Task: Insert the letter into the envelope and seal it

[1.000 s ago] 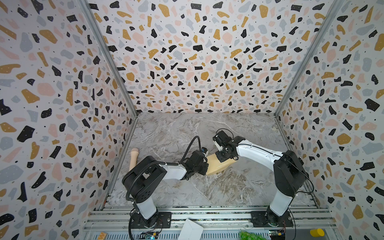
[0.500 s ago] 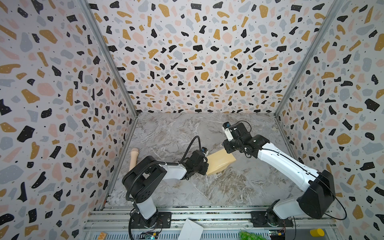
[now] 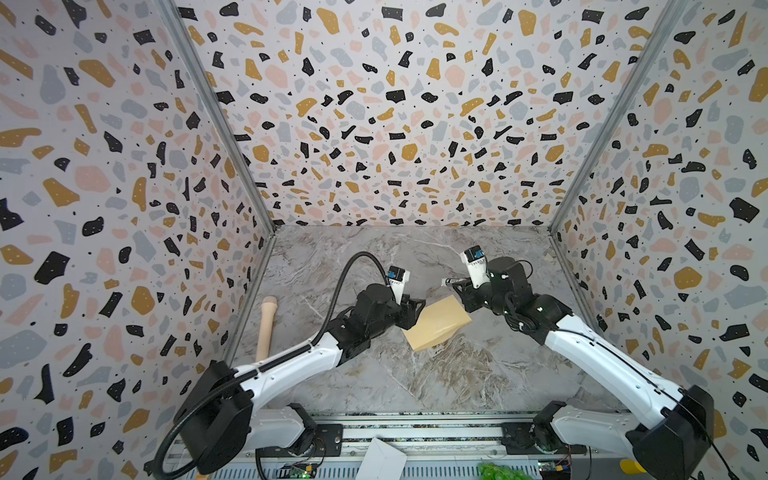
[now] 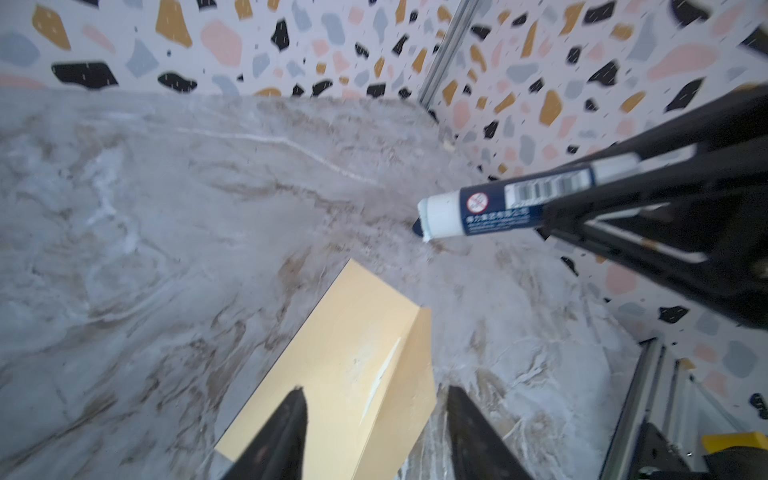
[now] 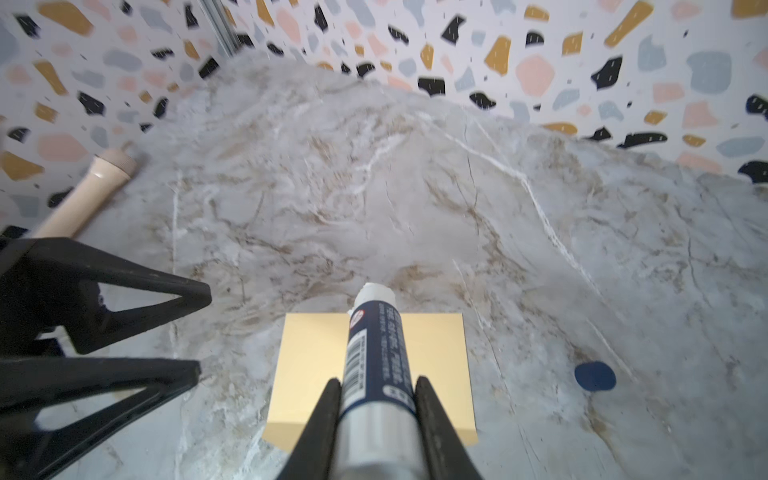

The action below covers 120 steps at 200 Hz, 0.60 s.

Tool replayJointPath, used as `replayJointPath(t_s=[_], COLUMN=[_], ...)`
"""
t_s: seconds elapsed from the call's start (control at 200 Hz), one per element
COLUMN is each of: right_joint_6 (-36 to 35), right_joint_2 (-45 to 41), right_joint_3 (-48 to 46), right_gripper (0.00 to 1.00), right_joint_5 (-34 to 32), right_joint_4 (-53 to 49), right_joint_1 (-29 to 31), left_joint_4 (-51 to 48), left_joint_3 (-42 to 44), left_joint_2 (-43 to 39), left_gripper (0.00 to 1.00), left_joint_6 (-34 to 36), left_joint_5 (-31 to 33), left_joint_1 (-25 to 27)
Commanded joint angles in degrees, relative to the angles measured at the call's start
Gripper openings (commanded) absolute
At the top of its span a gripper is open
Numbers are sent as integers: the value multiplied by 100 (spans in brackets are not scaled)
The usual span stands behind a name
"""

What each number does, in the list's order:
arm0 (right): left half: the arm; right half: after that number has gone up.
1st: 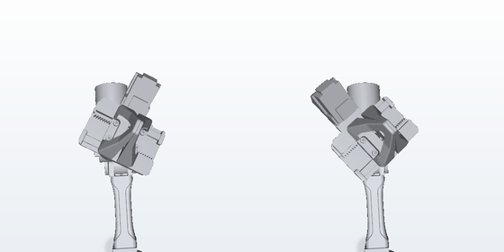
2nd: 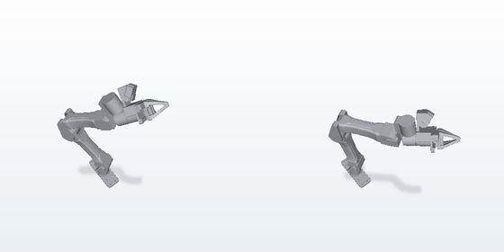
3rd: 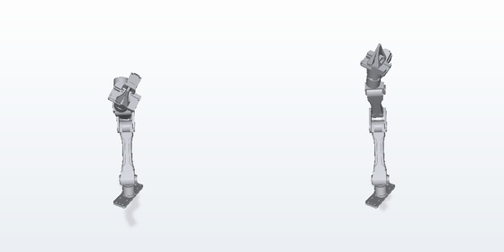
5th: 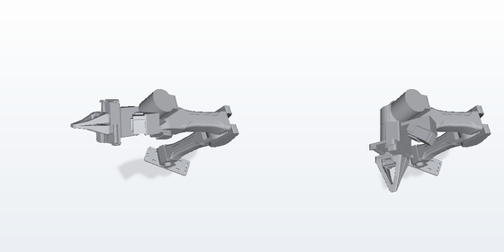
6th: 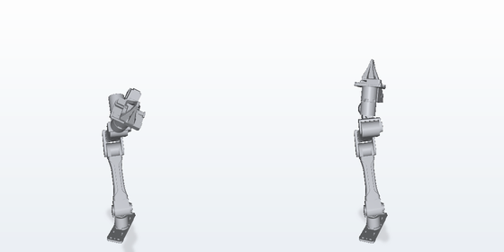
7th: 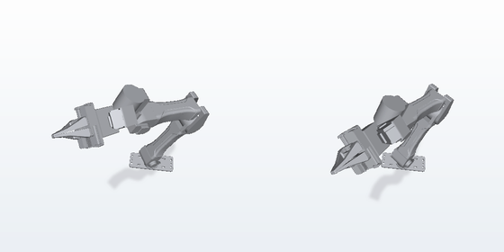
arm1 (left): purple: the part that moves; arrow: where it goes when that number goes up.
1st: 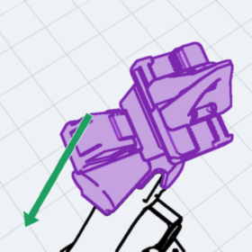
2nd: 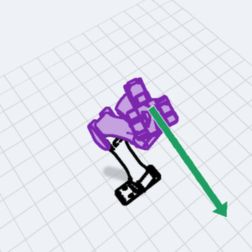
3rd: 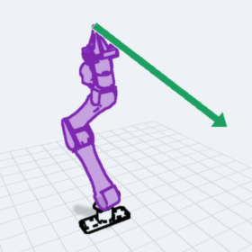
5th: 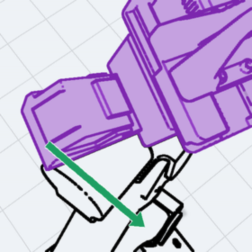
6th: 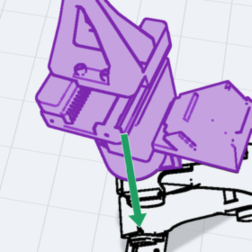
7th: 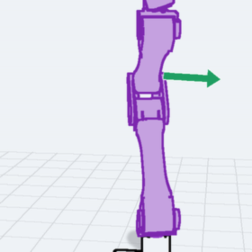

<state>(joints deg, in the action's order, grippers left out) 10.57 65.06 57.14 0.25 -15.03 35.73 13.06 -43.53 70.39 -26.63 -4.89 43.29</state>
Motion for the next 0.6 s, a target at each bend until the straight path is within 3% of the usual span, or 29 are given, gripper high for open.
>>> replayJointPath(t_s=[0.0,0.18,0.31,0.436,0.596], right_joint_6=[138,373,437,439,135], right_joint_2=[-500,-1132,-1388,-1522,-1340], right_joint_3=[-321,-940,-1250,-1435,-1333], right_gripper=[0,0,0,0,0], right_joint_5=[293,546,824,1128,1102], right_joint_4=[1068,2041,2490,2773,2386], right_joint_1=[-19,-17,-13,-15,28], left_joint_4=[725,1388,1477,1492,864], left_joint_3=[108,259,119,66,158], left_joint_2=[-477,-1167,-1300,-1289,-1261], left_gripper=[66,81,83,84,84], left_joint_6=[-879,-1926,-2353,-2366,-2056], left_joint_5=[-251,-278,-454,-607,-101], left_joint_1=[-27,-28,-28,-29,-71])
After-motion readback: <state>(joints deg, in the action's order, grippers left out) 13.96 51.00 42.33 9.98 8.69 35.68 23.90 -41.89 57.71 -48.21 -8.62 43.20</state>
